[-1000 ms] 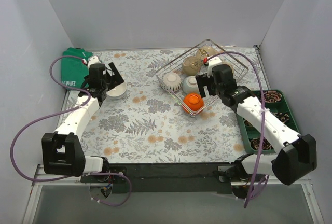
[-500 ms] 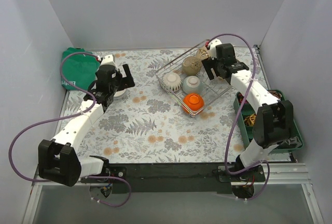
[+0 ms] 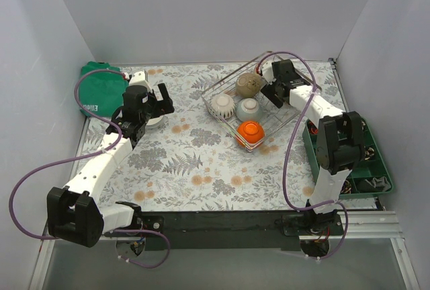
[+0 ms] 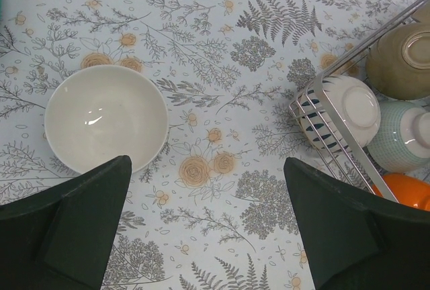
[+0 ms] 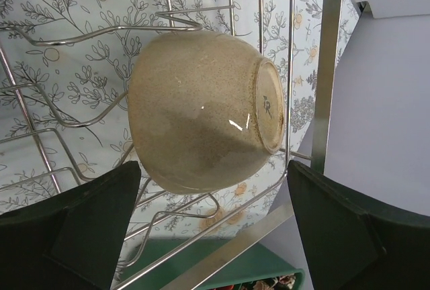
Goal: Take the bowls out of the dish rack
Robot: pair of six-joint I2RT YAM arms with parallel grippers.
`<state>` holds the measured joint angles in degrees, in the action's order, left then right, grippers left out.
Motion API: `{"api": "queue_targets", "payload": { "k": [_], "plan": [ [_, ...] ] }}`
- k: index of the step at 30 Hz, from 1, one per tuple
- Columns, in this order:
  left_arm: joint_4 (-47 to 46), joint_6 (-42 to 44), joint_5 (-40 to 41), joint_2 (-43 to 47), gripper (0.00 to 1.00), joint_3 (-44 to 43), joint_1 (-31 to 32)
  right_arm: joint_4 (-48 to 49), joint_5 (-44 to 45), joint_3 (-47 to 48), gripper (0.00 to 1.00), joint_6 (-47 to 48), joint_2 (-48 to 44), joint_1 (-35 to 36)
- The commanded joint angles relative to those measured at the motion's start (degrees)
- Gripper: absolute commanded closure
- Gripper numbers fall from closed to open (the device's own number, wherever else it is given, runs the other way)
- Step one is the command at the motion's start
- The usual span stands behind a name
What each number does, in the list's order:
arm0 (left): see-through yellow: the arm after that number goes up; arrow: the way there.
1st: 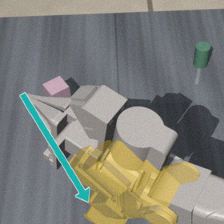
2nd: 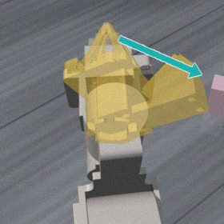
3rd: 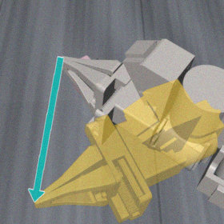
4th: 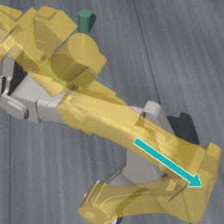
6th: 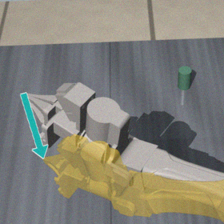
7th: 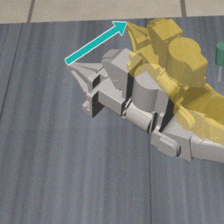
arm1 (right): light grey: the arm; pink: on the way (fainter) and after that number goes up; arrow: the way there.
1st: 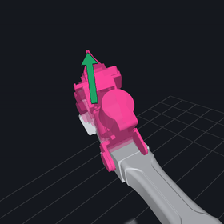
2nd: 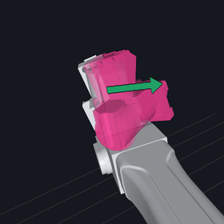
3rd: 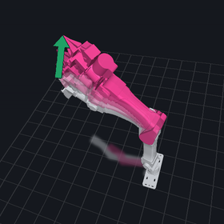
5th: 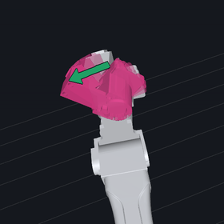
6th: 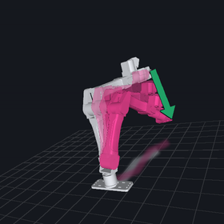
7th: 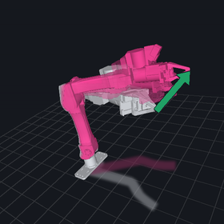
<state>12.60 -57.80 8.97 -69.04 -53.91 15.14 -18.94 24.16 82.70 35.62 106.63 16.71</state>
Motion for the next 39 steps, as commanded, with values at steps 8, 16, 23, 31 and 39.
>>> {"api": "queue_targets", "payload": {
  "k": [8, 16, 23, 31, 39],
  "plan": [
    [-1.17, 0.58, -1.24, 0.92, 0.02, 0.47, 0.16, 4.52, 0.8, -3.5, 0.01, 9.03, 1.04, -0.1],
    [-1.35, 0.41, -2.91, 1.27, 0.02, 0.65, 0.24, 5.4, 0.63, -4.65, 0.01, 12.28, 2.0, -0.1],
    [-1.53, 0.5, -3.52, 1.01, 0.02, 0.82, 0.16, 4.09, -3.5, -4.3, 0.01, 12.55, 3.06, -0.01],
    [-1.7, 0.41, -4.58, 1.01, 0.02, 0.91, 0.16, 0.48, -7.55, -2.36, 0.02, 10.88, 4.99, -0.98],
    [-1.79, 0.32, -5.37, 0.92, 0.02, 1.0, 0.16, -1.27, -10.01, -0.79, 0.12, 9.57, 5.61, -1.94]
  ]
}}
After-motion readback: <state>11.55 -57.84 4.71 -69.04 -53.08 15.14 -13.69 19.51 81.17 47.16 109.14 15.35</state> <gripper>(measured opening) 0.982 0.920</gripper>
